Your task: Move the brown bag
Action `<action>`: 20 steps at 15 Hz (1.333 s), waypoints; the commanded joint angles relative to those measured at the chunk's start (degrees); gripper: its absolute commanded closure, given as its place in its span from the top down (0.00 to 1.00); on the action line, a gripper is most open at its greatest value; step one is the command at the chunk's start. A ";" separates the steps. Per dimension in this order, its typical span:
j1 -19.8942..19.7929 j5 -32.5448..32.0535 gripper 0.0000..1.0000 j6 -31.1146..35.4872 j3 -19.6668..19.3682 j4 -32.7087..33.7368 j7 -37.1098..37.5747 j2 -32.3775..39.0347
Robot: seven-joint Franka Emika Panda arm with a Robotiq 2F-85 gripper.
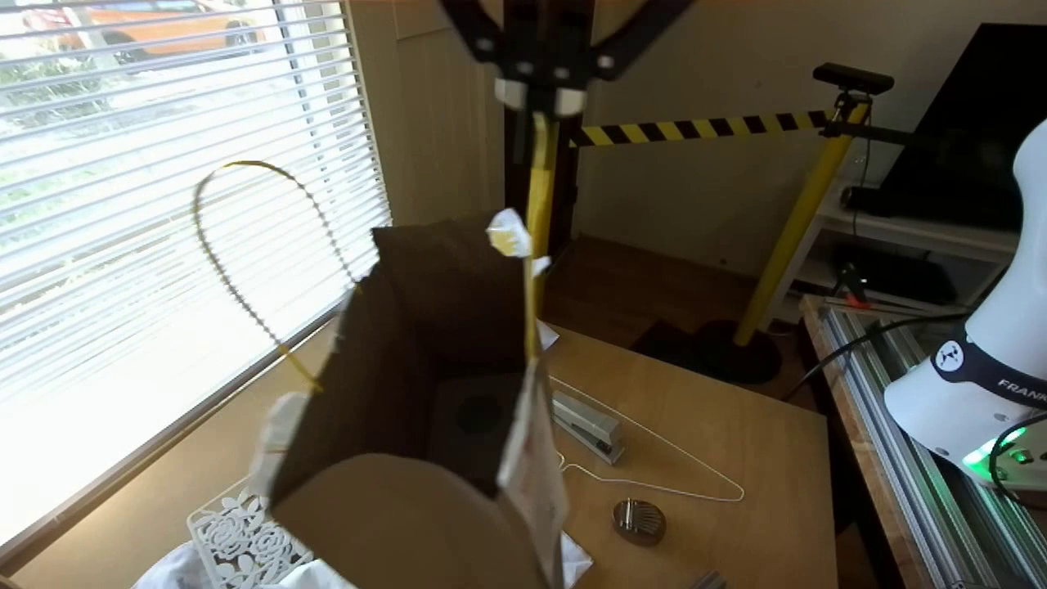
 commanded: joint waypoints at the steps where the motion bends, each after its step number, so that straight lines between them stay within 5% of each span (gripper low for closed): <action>1: -2.77 -2.12 0.01 -10.75 3.37 -11.07 6.26 -11.74; 3: -4.71 -3.12 0.01 -19.52 3.86 -14.46 6.64 -16.75; 4: -4.66 -1.33 0.03 -15.69 4.73 -8.75 4.83 -10.24; 8: -6.43 -1.54 0.03 -19.59 5.00 -13.36 4.93 -16.09; 20: -8.13 -4.21 0.01 -20.52 4.86 -16.13 1.35 -17.79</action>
